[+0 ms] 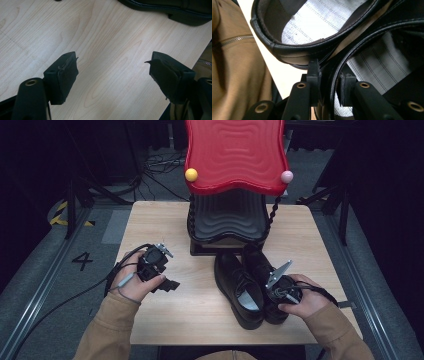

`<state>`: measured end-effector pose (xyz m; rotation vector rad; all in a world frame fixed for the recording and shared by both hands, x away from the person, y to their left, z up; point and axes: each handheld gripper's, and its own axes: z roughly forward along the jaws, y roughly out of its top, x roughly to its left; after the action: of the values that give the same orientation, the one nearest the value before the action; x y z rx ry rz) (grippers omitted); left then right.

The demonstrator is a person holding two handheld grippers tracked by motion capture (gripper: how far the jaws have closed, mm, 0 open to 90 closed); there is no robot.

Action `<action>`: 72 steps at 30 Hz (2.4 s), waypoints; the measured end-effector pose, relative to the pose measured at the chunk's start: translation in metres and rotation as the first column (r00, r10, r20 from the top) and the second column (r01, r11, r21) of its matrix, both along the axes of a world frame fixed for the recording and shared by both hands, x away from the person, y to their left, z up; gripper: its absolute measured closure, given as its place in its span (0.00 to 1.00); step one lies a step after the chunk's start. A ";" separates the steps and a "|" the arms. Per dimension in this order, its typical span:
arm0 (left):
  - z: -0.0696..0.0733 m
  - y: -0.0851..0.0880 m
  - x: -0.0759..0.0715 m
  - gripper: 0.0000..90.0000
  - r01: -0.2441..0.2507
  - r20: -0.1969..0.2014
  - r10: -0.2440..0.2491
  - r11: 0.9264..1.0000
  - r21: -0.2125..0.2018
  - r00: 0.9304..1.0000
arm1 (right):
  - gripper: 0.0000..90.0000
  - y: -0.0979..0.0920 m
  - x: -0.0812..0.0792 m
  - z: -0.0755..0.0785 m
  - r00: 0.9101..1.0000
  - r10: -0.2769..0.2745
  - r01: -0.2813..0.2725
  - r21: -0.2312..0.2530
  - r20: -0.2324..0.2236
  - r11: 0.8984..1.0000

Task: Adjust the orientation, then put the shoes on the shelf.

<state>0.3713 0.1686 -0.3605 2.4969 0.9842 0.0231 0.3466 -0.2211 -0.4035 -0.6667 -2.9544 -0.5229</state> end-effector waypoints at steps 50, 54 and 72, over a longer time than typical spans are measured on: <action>-0.002 0.022 -0.023 0.26 -0.065 0.009 0.065 0.998 0.014 0.998 | 0.50 0.015 0.015 0.003 0.885 -0.459 0.464 0.087 -0.071 0.881; -0.003 0.023 -0.022 0.26 -0.069 0.006 0.069 0.998 0.016 0.998 | 0.49 0.020 0.018 -0.007 0.882 -0.466 0.470 0.061 -0.067 0.881; -0.006 0.017 -0.017 0.25 -0.072 -0.002 0.072 0.997 0.024 0.997 | 0.76 0.040 0.024 -0.015 0.835 -0.550 0.549 -0.080 0.008 0.832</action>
<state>0.3548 0.1859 -0.3661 2.4822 1.0808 0.0538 0.3705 -0.1816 -0.4190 -1.5443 -2.7430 -0.4226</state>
